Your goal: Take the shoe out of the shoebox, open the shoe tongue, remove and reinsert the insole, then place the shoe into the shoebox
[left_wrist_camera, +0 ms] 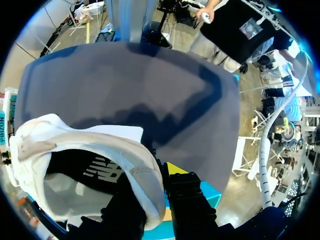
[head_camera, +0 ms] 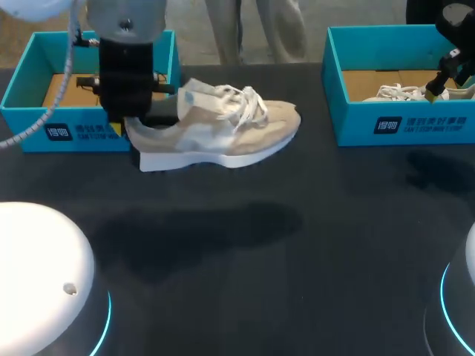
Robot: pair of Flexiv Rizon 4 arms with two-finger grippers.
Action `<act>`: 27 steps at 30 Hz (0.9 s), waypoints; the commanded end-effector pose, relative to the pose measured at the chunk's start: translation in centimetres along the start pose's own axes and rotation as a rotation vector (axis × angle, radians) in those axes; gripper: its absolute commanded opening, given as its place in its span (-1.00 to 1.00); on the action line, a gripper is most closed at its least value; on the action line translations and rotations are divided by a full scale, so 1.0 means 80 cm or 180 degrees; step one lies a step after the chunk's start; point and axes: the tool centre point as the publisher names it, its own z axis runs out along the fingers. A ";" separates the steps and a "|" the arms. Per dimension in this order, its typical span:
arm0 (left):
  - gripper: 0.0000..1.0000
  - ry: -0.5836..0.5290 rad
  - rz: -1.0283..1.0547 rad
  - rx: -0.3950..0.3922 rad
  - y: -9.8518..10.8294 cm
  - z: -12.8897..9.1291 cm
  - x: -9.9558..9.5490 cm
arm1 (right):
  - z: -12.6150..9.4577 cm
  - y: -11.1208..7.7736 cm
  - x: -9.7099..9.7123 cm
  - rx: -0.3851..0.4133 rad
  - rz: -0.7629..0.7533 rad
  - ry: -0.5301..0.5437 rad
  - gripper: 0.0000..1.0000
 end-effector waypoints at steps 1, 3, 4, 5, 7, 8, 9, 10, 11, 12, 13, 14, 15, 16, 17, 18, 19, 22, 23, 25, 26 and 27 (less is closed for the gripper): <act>-1.00 -0.0024 -0.0003 -0.0240 -0.006 0.018 -0.003 | 0.000 0.001 -0.001 0.0006 0.0000 0.0004 1.00; -1.00 -0.0047 0.0001 -0.0237 -0.006 0.023 -0.010 | 0.000 0.001 -0.001 0.0006 0.0000 0.0004 1.00; -1.00 -0.0029 0.0041 -0.0204 -0.007 0.027 -0.013 | 0.000 0.001 -0.001 0.0006 0.0000 0.0004 1.00; -1.00 -0.0040 0.0049 -0.0225 -0.006 0.031 -0.015 | 0.000 0.001 -0.001 0.0006 0.0000 0.0004 1.00; -1.00 -0.0052 0.0060 -0.0208 -0.003 0.040 -0.018 | 0.000 0.001 -0.001 0.0006 0.0000 0.0004 1.00; -1.00 -0.0078 0.0039 -0.0221 0.000 0.045 -0.019 | 0.000 0.001 -0.001 0.0006 0.0000 0.0004 1.00; -1.00 -0.0102 0.0034 -0.0169 0.003 0.050 -0.020 | 0.000 0.001 -0.001 0.0006 0.0000 0.0004 1.00; -1.00 -0.0074 0.0056 -0.0164 0.005 0.058 -0.021 | 0.000 0.001 -0.001 0.0006 0.0000 0.0004 1.00; -1.00 -0.0040 0.0013 -0.0187 0.010 0.065 -0.021 | 0.000 0.001 -0.001 0.0006 0.0000 0.0004 1.00; -1.00 -0.0016 0.0002 -0.0176 0.013 0.072 -0.021 | 0.000 0.001 -0.001 0.0006 0.0000 0.0004 1.00; -1.00 -0.0075 -0.0010 -0.0141 0.016 0.080 -0.023 | 0.000 0.001 -0.001 0.0006 0.0000 0.0004 1.00; -1.00 -0.0108 -0.0039 -0.0152 0.021 0.086 -0.025 | 0.000 0.001 -0.001 0.0006 0.0000 0.0004 1.00; -1.00 -0.0086 -0.0023 -0.0148 0.021 0.091 -0.028 | 0.000 0.001 -0.001 0.0006 0.0000 0.0004 1.00; -1.00 -0.0141 -0.0038 -0.0162 0.022 0.098 -0.032 | 0.000 0.001 -0.001 0.0006 0.0000 0.0004 1.00; -1.00 -0.0180 -0.0075 -0.0194 0.025 0.103 -0.035 | 0.000 0.001 -0.001 0.0006 0.0000 0.0004 1.00; -1.00 -0.0177 -0.0043 -0.0176 0.026 0.111 -0.039 | 0.000 0.001 -0.001 0.0006 0.0000 0.0004 1.00; -1.00 -0.0199 -0.0061 -0.0238 0.028 0.119 -0.043 | 0.000 0.001 -0.001 0.0006 0.0000 0.0004 1.00; -1.00 -0.0250 -0.0107 -0.0296 0.032 0.140 -0.056 | 0.000 0.001 -0.001 0.0006 0.0000 0.0004 1.00; -1.00 -0.0249 -0.0113 -0.0300 0.032 0.146 -0.059 | 0.000 0.001 -0.001 0.0006 0.0000 0.0004 1.00; -1.00 -0.0340 -0.0202 -0.0316 0.031 0.156 -0.065 | 0.000 0.001 -0.001 0.0006 0.0000 0.0004 1.00; -1.00 -0.0351 -0.0210 -0.0304 0.030 0.160 -0.068 | 0.000 0.001 -0.001 0.0006 0.0000 0.0004 1.00; -1.00 -0.0360 -0.0224 -0.0326 0.027 0.165 -0.071 | 0.000 0.001 -0.001 0.0006 0.0000 0.0004 1.00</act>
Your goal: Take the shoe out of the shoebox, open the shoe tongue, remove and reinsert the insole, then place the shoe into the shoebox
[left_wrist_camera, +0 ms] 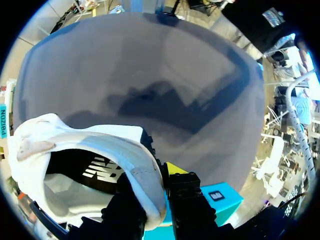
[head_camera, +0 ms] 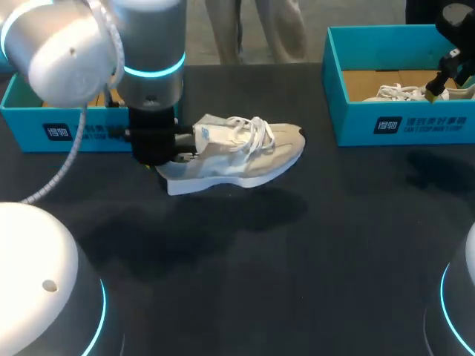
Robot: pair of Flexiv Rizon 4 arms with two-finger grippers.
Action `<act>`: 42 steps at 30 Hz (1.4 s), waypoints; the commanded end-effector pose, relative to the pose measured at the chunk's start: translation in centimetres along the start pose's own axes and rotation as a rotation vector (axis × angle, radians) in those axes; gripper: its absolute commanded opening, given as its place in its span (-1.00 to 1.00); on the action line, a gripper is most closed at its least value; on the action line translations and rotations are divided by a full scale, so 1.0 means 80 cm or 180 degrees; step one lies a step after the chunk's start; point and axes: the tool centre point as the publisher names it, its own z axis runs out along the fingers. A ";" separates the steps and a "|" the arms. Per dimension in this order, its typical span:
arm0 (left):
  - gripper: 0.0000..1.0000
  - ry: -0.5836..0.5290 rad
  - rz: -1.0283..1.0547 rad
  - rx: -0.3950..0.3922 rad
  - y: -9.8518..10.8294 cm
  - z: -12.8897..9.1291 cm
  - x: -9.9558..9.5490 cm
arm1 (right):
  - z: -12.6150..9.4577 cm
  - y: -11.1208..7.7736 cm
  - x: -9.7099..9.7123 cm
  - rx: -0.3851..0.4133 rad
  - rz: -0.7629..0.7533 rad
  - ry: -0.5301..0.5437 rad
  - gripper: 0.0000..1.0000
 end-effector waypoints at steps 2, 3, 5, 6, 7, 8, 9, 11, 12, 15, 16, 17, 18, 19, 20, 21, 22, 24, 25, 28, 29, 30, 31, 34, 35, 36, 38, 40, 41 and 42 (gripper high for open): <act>-1.00 -0.0077 -0.0038 -0.0023 -0.014 0.038 -0.008 | 0.000 0.001 -0.001 0.0006 0.0000 0.0004 1.00; -1.00 -0.0064 -0.0038 -0.0023 -0.017 0.043 -0.010 | 0.000 0.001 -0.001 0.0006 0.0000 0.0004 1.00; -1.00 -0.0065 -0.0028 -0.0012 -0.024 0.050 -0.016 | 0.000 0.001 -0.001 0.0006 0.0000 0.0004 1.00; -1.00 -0.0073 -0.0021 -0.0014 -0.028 0.053 -0.019 | 0.000 0.001 -0.001 0.0006 0.0000 0.0004 1.00; -1.00 -0.0091 0.0010 0.0006 -0.033 0.057 -0.023 | 0.000 0.001 -0.001 0.0006 0.0000 0.0004 1.00; -1.00 -0.0079 0.0038 0.0038 -0.038 0.061 -0.027 | 0.000 0.001 -0.001 0.0006 0.0000 0.0004 1.00; -1.00 -0.0074 0.0041 0.0025 -0.042 0.065 -0.031 | 0.000 0.001 -0.001 0.0006 0.0000 0.0004 1.00; -1.00 -0.0038 0.0076 0.0076 -0.050 0.073 -0.038 | 0.000 0.001 -0.001 0.0006 0.0000 0.0004 1.00; -1.00 -0.0035 0.0068 0.0068 -0.052 0.077 -0.041 | 0.000 0.001 -0.001 0.0006 0.0000 0.0004 1.00; -1.00 -0.0011 0.0067 0.0036 -0.056 0.087 -0.050 | 0.000 0.001 -0.001 0.0006 0.0000 0.0004 1.00; -1.00 -0.0005 0.0074 0.0058 -0.057 0.090 -0.052 | 0.000 0.001 -0.001 0.0006 0.0000 0.0004 1.00; -1.00 0.0017 0.0074 0.0053 -0.057 0.094 -0.054 | 0.000 0.001 -0.001 0.0006 0.0000 0.0004 1.00; -1.00 0.0058 0.0096 0.0043 -0.057 0.099 -0.055 | 0.000 0.001 -0.001 0.0006 0.0000 0.0004 1.00; -1.00 0.0053 0.0065 0.0052 -0.056 0.102 -0.057 | 0.000 0.001 -0.001 0.0006 0.0000 0.0004 1.00; -1.00 0.0053 0.0062 0.0052 -0.055 0.105 -0.059 | 0.000 0.001 -0.001 0.0006 0.0000 0.0004 1.00; -1.00 0.0064 0.0062 0.0097 -0.054 0.108 -0.060 | 0.000 0.001 -0.001 0.0006 0.0000 0.0004 1.00; -1.00 0.0063 0.0057 0.0109 -0.053 0.112 -0.061 | 0.000 0.001 -0.001 0.0006 0.0000 0.0004 1.00; -1.00 0.0102 0.0093 0.0148 -0.051 0.119 -0.063 | 0.000 0.001 -0.001 0.0006 0.0000 0.0004 1.00; -1.00 0.0115 0.0096 0.0169 -0.051 0.123 -0.064 | 0.000 0.001 -0.001 0.0006 0.0000 0.0004 1.00; -1.00 0.0157 0.0155 0.0202 -0.053 0.135 -0.067 | 0.000 0.001 -0.001 0.0006 0.0000 0.0004 1.00; -1.00 0.0162 0.0154 0.0199 -0.054 0.138 -0.068 | 0.000 0.001 -0.001 0.0006 0.0000 0.0004 1.00; -1.00 0.0165 0.0158 0.0202 -0.054 0.142 -0.068 | 0.000 0.001 -0.001 0.0006 0.0000 0.0004 1.00; -1.00 0.0165 0.0161 0.0208 -0.054 0.144 -0.069 | 0.000 0.001 -0.001 0.0006 0.0000 0.0004 1.00; -1.00 0.0167 0.0183 0.0219 -0.054 0.149 -0.069 | 0.000 0.001 -0.001 0.0006 0.0000 0.0004 1.00; -1.00 0.0165 0.0181 0.0213 -0.053 0.150 -0.069 | 0.000 0.001 -0.001 0.0006 0.0000 0.0004 1.00; -1.00 0.0165 0.0180 0.0217 -0.053 0.152 -0.069 | 0.000 0.001 -0.001 0.0006 0.0000 0.0004 1.00; -1.00 0.0183 0.0187 0.0219 -0.052 0.154 -0.068 | 0.000 0.001 -0.001 0.0006 0.0000 0.0004 1.00; -1.00 0.0187 0.0156 0.0257 -0.051 0.155 -0.066 | 0.000 0.001 -0.001 0.0006 0.0000 0.0004 1.00; -1.00 0.0211 0.0145 0.0292 -0.051 0.155 -0.064 | 0.000 0.001 -0.001 0.0006 0.0000 0.0004 1.00; -1.00 0.0215 0.0149 0.0326 -0.052 0.156 -0.062 | 0.000 0.001 -0.001 0.0006 0.0000 0.0004 1.00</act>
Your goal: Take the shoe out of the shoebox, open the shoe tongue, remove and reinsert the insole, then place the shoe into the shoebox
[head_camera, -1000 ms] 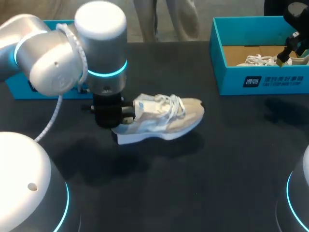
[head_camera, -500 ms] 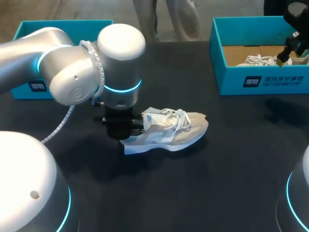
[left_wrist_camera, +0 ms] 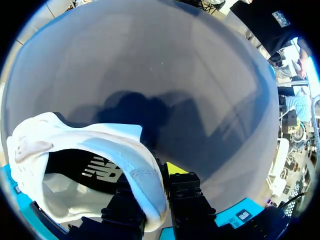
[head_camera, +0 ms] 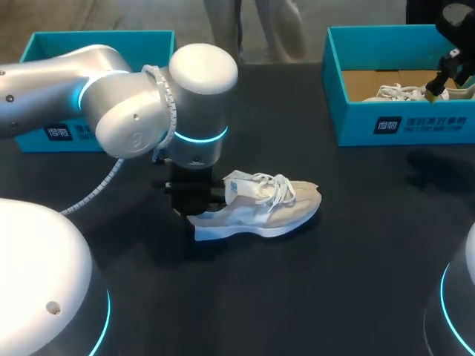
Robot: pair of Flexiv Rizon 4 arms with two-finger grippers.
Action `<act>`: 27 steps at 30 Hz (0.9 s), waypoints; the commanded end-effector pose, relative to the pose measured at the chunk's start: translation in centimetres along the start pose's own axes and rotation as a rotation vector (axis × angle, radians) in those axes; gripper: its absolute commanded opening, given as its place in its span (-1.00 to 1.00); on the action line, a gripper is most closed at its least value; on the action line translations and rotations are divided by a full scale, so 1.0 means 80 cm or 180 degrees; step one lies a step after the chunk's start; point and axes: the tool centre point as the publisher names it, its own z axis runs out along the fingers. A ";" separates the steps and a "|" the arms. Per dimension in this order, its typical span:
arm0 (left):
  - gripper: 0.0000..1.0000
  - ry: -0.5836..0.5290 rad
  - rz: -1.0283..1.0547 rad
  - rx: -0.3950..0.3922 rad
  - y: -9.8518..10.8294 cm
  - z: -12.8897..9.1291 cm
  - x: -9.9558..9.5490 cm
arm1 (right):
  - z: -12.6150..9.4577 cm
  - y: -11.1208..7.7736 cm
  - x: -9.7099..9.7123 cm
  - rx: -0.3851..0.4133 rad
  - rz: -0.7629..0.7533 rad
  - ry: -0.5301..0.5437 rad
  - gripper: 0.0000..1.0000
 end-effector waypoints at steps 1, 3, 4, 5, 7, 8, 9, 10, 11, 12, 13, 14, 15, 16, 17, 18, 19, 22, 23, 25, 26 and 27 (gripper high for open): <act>-1.00 0.0017 -0.0013 0.0106 0.003 0.011 0.003 | 0.000 0.001 -0.001 0.0006 0.0000 0.0004 1.00; -1.00 0.0041 0.0011 0.0103 0.001 0.012 0.006 | 0.000 0.001 -0.001 0.0006 0.0000 0.0004 1.00; -1.00 0.0043 0.0012 0.0119 0.000 0.012 0.008 | 0.000 0.001 -0.001 0.0006 0.0000 0.0004 1.00; -1.00 0.0048 0.0013 0.0118 0.000 0.012 0.009 | 0.000 0.001 -0.001 0.0006 0.0000 0.0004 1.00; -0.98 0.0068 0.0013 0.0137 0.000 0.012 0.012 | 0.000 0.001 -0.001 0.0006 0.0000 0.0004 1.00; -0.62 0.0075 0.0019 0.0133 0.000 0.011 0.013 | 0.000 0.001 -0.001 0.0006 0.0000 0.0004 1.00; -0.50 0.0077 0.0023 0.0134 0.001 0.009 0.015 | 0.000 0.001 -0.001 0.0006 0.0000 0.0004 1.00; -0.51 0.0077 0.0025 0.0135 0.001 0.008 0.016 | 0.000 0.001 -0.001 0.0006 0.0000 0.0004 1.00; -0.47 0.0076 0.0030 0.0136 0.001 0.006 0.017 | 0.000 0.001 -0.001 0.0006 0.0000 0.0004 1.00; -0.26 0.0070 0.0035 0.0137 0.001 0.004 0.017 | 0.000 0.001 -0.001 0.0006 0.0000 0.0004 1.00; -0.08 0.0064 0.0037 0.0140 0.001 0.003 0.018 | 0.000 0.001 -0.001 0.0006 0.0000 0.0004 1.00; 0.37 0.0058 0.0041 0.0140 0.001 0.002 0.018 | 0.000 0.001 -0.001 0.0006 0.0000 0.0004 1.00; 0.69 0.0031 0.0043 0.0138 0.000 0.000 0.019 | 0.000 0.001 -0.001 0.0006 0.0000 0.0004 1.00; 0.76 0.0016 0.0037 0.0137 0.000 -0.002 0.020 | 0.000 0.001 -0.001 0.0006 0.0000 0.0004 1.00; 0.88 0.0012 0.0036 0.0135 0.000 -0.004 0.021 | 0.000 0.001 -0.001 0.0006 0.0000 0.0004 1.00; 1.00 -0.0004 0.0035 0.0133 0.000 -0.007 0.022 | 0.000 0.001 -0.001 0.0006 0.0000 0.0004 1.00; 1.00 -0.0055 0.0026 0.0139 0.000 -0.010 0.023 | 0.000 0.001 -0.001 0.0006 0.0000 0.0004 1.00; 1.00 -0.0135 0.0019 0.0119 0.000 -0.021 0.025 | 0.000 0.001 -0.001 0.0006 0.0000 0.0004 1.00; 1.00 -0.0174 0.0010 0.0124 0.000 -0.026 0.025 | 0.000 0.001 -0.001 0.0006 0.0000 0.0004 1.00; 1.00 -0.0219 0.0011 0.0106 0.002 -0.036 0.026 | 0.000 0.001 -0.001 0.0006 0.0000 0.0004 1.00; 1.00 -0.0249 0.0013 0.0106 0.002 -0.040 0.026 | 0.000 0.001 -0.001 0.0006 0.0000 0.0004 1.00; 1.00 -0.0253 0.0023 0.0099 0.003 -0.044 0.026 | 0.000 0.001 -0.001 0.0006 0.0000 0.0004 1.00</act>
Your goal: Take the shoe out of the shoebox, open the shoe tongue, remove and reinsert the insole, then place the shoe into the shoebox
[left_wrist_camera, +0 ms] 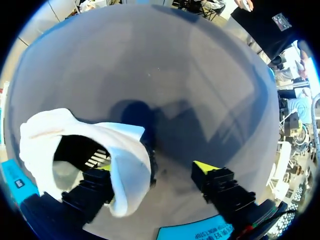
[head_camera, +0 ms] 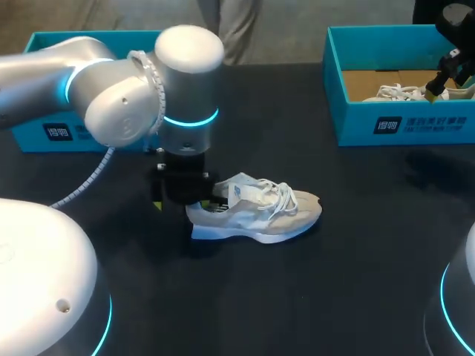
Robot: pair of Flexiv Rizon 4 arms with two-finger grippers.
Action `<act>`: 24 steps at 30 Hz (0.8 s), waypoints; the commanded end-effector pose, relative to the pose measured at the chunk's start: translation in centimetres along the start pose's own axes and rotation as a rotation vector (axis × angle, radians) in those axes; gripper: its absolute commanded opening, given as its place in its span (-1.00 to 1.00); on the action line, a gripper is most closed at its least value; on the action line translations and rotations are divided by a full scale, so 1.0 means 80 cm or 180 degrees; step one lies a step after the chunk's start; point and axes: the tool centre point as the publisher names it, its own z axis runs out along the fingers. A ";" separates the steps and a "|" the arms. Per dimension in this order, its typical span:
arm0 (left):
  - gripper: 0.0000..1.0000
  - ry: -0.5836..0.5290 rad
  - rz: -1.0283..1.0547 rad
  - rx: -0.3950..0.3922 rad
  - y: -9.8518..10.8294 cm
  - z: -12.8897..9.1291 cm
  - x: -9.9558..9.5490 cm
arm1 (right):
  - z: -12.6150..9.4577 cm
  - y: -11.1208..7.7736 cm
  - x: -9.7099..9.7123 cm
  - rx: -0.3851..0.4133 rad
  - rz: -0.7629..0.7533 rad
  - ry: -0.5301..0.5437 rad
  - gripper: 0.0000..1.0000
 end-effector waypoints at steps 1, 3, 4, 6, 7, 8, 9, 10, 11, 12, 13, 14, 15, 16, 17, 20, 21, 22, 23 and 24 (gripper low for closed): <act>1.00 -0.0117 0.0030 -0.0042 -0.004 -0.024 0.016 | 0.000 0.001 -0.001 0.0006 0.0000 0.0003 1.00; 1.00 -0.0150 0.0026 -0.0067 -0.002 -0.032 0.016 | 0.000 0.001 -0.001 0.0006 0.0000 0.0003 1.00; 1.00 -0.0189 0.0009 -0.0069 -0.001 -0.036 0.018 | 0.000 0.001 -0.001 0.0006 0.0000 0.0003 1.00; 1.00 -0.0310 -0.0063 -0.0009 0.000 -0.045 0.021 | 0.000 0.001 -0.001 0.0006 0.0000 0.0003 1.00; 1.00 -0.0358 -0.0099 0.0035 -0.001 -0.048 0.024 | 0.000 0.001 -0.001 0.0006 0.0000 0.0003 1.00; 1.00 -0.0437 -0.0141 0.0090 -0.002 -0.051 0.027 | 0.000 0.001 -0.001 0.0006 0.0000 0.0003 1.00; 1.00 -0.0556 -0.0216 0.0180 -0.003 -0.056 0.030 | 0.000 0.001 -0.001 0.0006 0.0000 0.0003 1.00; 1.00 -0.0639 -0.0275 0.0269 -0.003 -0.060 0.033 | 0.000 0.001 -0.001 0.0006 0.0000 0.0003 1.00; 1.00 -0.0713 -0.0320 0.0302 -0.003 -0.065 0.035 | 0.000 0.001 -0.001 0.0006 0.0000 0.0003 1.00; 1.00 -0.0810 -0.0387 0.0364 -0.003 -0.070 0.038 | 0.000 0.001 -0.001 0.0006 0.0000 0.0003 1.00; 1.00 -0.0896 -0.0456 0.0435 -0.002 -0.076 0.041 | 0.000 0.001 -0.001 0.0006 0.0000 0.0003 1.00; 1.00 -0.0963 -0.0493 0.0444 -0.002 -0.082 0.044 | 0.000 0.001 -0.001 0.0006 0.0000 0.0003 1.00; 1.00 -0.1049 -0.0543 0.0466 -0.002 -0.088 0.047 | 0.000 0.001 -0.001 0.0006 0.0000 0.0003 1.00; 1.00 -0.1149 -0.0603 0.0530 -0.002 -0.095 0.048 | 0.000 0.001 -0.001 0.0006 0.0000 0.0003 1.00; 1.00 -0.1222 -0.0657 0.0572 -0.001 -0.100 0.050 | 0.000 0.001 -0.001 0.0006 0.0000 0.0003 1.00; 1.00 -0.1426 -0.0832 0.0740 -0.001 -0.112 0.055 | 0.000 0.001 -0.001 0.0006 0.0000 0.0003 1.00; 1.00 -0.1500 -0.0889 0.0793 -0.001 -0.115 0.057 | 0.000 0.001 -0.001 0.0006 0.0000 0.0003 1.00; 1.00 -0.1545 -0.0972 0.0867 -0.001 -0.116 0.059 | 0.000 0.001 -0.001 0.0006 0.0000 0.0003 1.00; 1.00 -0.1627 -0.1054 0.0952 -0.001 -0.117 0.061 | 0.000 0.001 -0.001 0.0006 0.0000 0.0003 1.00; 1.00 -0.1682 -0.1119 0.1016 -0.001 -0.118 0.063 | 0.000 0.001 -0.001 0.0006 0.0000 0.0003 1.00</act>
